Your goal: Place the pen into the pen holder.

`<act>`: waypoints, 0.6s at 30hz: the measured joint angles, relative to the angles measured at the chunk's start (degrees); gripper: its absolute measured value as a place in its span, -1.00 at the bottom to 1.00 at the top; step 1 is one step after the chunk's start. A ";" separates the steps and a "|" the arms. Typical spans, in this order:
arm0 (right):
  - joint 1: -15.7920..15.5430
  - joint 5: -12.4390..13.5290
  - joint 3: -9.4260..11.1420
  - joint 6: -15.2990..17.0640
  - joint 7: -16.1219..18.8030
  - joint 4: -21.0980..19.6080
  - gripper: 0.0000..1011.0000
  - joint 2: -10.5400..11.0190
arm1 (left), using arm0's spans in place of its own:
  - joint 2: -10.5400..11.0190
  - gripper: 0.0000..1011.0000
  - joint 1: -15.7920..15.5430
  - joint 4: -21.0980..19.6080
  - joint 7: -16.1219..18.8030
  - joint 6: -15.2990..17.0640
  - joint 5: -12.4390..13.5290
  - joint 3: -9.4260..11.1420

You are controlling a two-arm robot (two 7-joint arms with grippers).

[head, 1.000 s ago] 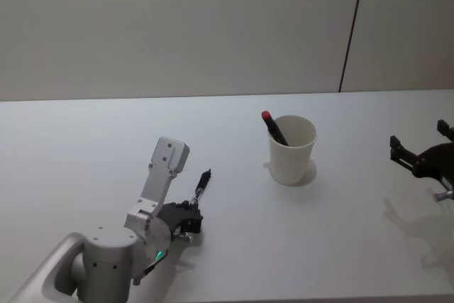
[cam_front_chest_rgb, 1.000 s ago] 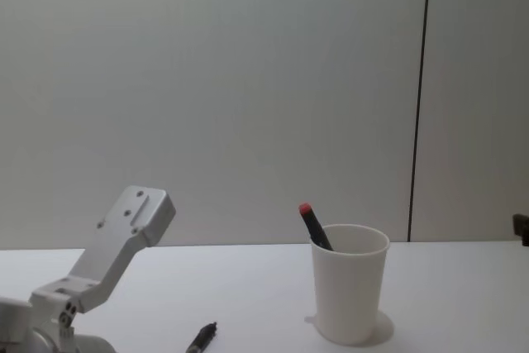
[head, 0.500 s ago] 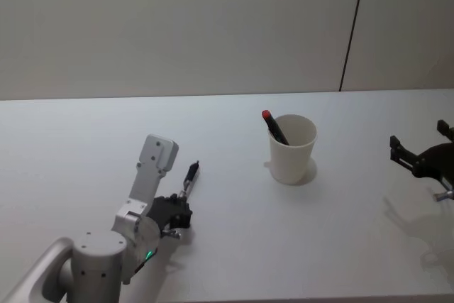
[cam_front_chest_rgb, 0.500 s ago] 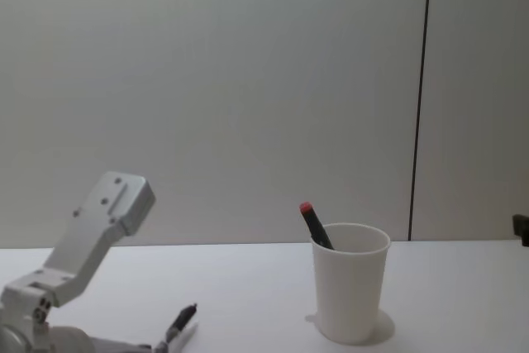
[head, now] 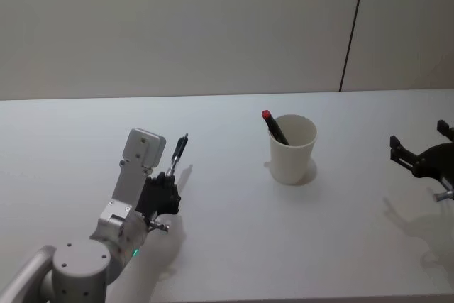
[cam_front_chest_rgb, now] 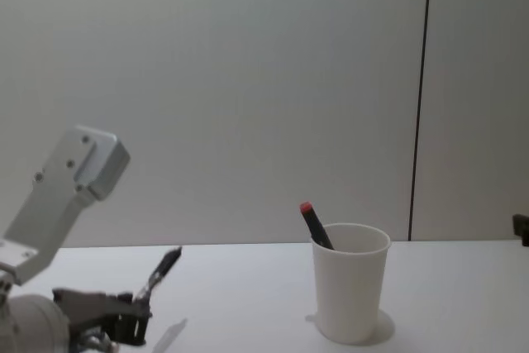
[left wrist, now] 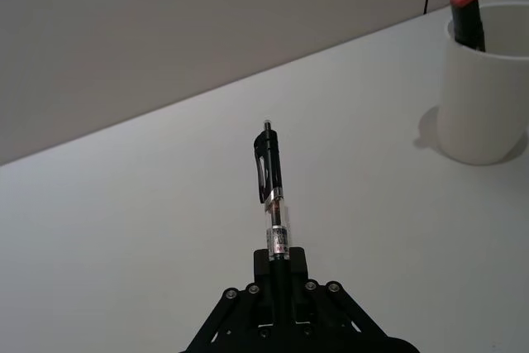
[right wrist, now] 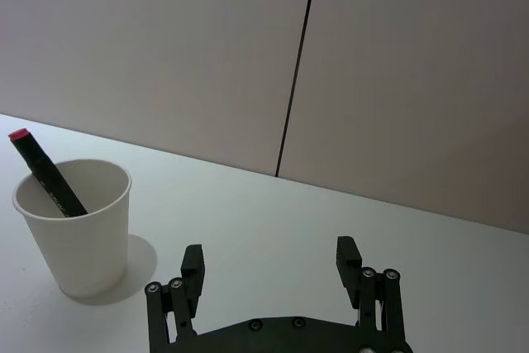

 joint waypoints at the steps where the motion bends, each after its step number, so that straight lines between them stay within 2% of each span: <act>1: 0.00 0.00 0.00 0.00 0.00 0.00 0.98 0.00 | 0.30 -0.73 0.30 -0.62 -0.08 -1.00 0.71 -0.07; 8: 0.00 0.00 0.00 0.00 0.00 0.00 0.98 0.00 | 1.64 -0.73 1.22 -3.21 -1.66 -4.51 3.73 -0.35; 14: 0.00 0.00 0.00 0.00 0.00 0.00 0.98 0.00 | 3.12 -0.73 1.60 -5.68 -5.02 -8.63 7.64 -0.67; 18: 0.00 0.00 0.00 0.00 0.00 0.00 0.98 0.00 | 3.59 -0.73 1.57 -6.36 -6.81 -10.43 9.04 -0.81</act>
